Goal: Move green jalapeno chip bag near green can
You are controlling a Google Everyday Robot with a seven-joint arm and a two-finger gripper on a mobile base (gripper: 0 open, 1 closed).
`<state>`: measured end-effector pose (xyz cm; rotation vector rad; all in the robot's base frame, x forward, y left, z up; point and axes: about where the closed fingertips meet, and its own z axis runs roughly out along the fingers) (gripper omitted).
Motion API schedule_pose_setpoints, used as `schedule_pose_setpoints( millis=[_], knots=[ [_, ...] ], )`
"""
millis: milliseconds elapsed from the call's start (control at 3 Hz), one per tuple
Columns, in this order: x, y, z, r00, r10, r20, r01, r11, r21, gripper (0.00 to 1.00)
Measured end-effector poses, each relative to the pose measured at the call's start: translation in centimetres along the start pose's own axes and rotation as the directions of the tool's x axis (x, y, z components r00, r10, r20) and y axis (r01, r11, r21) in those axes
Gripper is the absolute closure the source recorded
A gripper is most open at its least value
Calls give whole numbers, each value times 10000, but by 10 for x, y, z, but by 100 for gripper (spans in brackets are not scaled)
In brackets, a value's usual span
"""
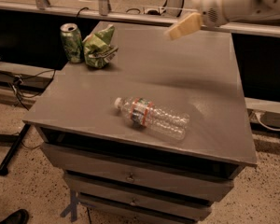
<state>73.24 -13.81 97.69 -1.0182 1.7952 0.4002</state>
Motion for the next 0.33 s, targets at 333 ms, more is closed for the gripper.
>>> schedule_pose_setpoints(
  millis=[333],
  knots=[
    [-4, -2, -6, 9999, -143, 56, 143, 9999, -5, 0]
  ],
)
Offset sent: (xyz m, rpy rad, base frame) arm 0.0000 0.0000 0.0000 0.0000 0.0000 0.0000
